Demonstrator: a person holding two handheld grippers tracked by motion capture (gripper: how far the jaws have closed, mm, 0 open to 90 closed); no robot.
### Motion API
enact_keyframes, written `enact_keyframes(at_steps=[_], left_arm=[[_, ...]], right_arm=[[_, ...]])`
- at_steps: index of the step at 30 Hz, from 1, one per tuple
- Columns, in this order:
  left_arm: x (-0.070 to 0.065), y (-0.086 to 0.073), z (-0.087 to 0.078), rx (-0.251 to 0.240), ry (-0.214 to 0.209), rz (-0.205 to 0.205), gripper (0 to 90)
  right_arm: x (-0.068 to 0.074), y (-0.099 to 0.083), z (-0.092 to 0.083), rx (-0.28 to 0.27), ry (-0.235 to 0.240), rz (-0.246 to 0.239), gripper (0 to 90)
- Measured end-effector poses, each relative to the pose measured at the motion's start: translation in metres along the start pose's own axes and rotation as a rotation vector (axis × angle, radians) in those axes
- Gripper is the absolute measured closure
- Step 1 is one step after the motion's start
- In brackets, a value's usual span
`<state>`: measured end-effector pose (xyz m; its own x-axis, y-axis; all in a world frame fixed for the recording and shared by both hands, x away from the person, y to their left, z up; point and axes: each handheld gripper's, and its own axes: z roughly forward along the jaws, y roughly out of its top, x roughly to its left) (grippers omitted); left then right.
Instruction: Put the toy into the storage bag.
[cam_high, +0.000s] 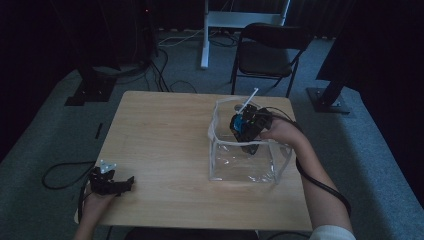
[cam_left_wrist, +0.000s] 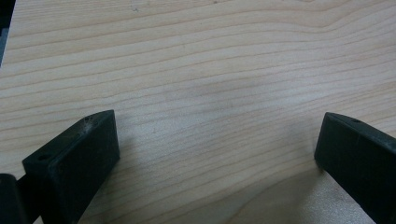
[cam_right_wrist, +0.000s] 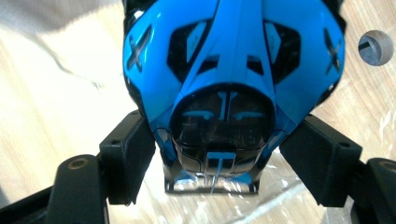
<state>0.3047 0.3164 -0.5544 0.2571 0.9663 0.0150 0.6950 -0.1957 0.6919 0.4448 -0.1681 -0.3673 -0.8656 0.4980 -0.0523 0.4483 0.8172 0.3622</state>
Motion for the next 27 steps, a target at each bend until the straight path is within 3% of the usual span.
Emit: enact_keyframes(at_steps=[5,10,21,27], left_arm=[[0.0,0.0,0.0,0.0,0.0,0.0,0.4],[0.0,0.0,0.0,0.0,0.0,0.0,0.4],[0.0,0.0,0.0,0.0,0.0,0.0,0.4],[0.0,0.0,0.0,0.0,0.0,0.0,0.4]], right_arm=[[-0.009,0.002,-0.001,-0.03,0.001,0.039,26.4],[-0.009,0.004,0.006,0.024,-0.012,0.019,26.4],[0.006,0.005,0.022,0.16,-0.025,-0.106,26.4],[0.015,0.006,0.03,0.218,-0.004,-0.163,26.4]])
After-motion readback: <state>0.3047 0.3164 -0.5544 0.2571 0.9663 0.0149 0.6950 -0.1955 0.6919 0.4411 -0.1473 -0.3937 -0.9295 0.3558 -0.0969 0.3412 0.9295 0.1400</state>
